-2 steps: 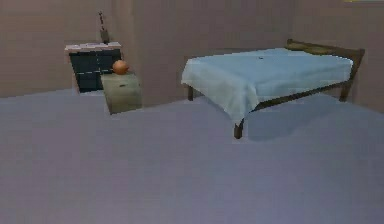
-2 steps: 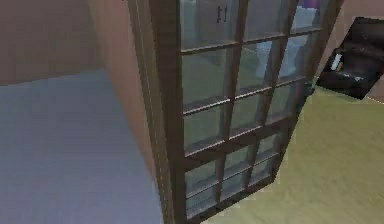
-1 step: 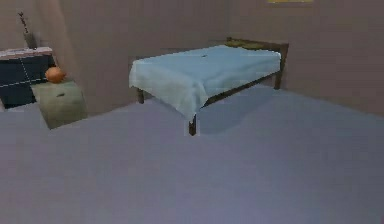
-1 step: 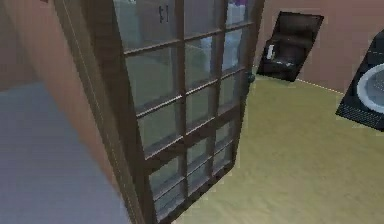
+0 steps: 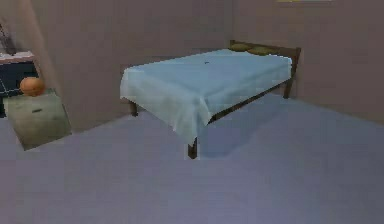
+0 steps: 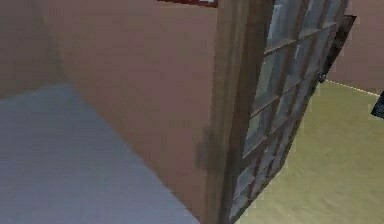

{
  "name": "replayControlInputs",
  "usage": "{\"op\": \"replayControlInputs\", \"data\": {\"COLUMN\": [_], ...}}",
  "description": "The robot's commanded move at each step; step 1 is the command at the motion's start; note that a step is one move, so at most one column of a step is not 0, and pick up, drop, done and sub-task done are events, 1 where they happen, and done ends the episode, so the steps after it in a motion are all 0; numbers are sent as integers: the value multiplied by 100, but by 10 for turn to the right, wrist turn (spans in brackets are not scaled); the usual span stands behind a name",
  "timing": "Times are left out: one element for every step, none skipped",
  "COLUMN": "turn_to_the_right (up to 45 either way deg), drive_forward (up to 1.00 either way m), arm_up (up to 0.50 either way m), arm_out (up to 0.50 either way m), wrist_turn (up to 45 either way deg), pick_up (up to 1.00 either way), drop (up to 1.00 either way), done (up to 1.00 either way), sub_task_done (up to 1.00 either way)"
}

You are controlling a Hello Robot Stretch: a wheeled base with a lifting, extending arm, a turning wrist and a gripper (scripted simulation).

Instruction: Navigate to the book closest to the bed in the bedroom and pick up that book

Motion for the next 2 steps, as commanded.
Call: {"op": "replayControlInputs", "data": {"turn_to_the_right": [150,0], "drive_forward": [0,95], "arm_up": [0,0], "arm_out": [0,0], "wrist_turn": [0,0], "pick_up": [0,0], "drop": [0,0], "done": [0,0], "sub_task_done": [0,0]}}
